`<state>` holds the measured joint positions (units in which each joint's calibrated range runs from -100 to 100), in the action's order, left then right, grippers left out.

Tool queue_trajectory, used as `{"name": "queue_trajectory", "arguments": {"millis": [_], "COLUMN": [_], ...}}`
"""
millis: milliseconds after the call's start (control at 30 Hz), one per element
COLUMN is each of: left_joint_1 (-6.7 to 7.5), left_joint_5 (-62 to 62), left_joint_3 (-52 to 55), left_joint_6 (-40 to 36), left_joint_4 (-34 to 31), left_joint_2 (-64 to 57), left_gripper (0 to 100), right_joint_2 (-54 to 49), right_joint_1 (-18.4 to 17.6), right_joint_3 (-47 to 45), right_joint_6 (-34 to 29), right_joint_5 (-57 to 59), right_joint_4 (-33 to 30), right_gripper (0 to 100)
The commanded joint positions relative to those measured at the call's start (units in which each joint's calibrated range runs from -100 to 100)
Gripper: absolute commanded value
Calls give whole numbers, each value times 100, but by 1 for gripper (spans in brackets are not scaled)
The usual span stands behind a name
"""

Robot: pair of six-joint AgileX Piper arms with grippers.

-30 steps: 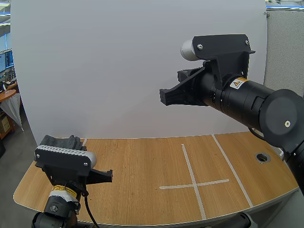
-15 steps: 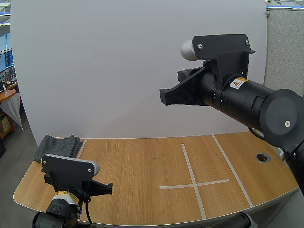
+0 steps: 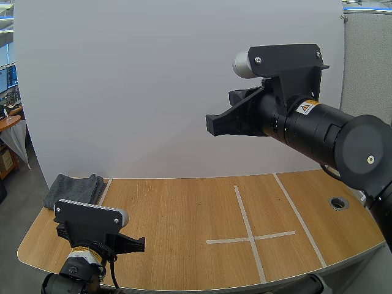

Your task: Fold the towel

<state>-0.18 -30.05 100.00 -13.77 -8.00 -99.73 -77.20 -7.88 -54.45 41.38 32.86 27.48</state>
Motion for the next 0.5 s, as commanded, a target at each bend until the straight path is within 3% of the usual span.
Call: {"name": "queue_trajectory", "arguments": {"millis": [0,200,367,467], "left_joint_1": [-6,-6,-6,-6], "left_joint_5": [10,10,10,10], "left_joint_3": [0,0,0,0], "left_joint_6": [11,11,11,11], "left_joint_4": [-53,-53,-53,-53], "left_joint_2": [-27,-27,-27,-27], "left_gripper": [2,2,2,2], "right_joint_2": [-103,-976,-2124,-2280], "right_joint_1": [132,705,838,844], "right_joint_3": [-4,-581,-2140,-2972], "right_joint_6": [-51,-51,-51,-51], "right_joint_5": [-28,875,112,-653], "right_joint_4": [211,300,633,591], "right_gripper": [0,0,0,0]}}
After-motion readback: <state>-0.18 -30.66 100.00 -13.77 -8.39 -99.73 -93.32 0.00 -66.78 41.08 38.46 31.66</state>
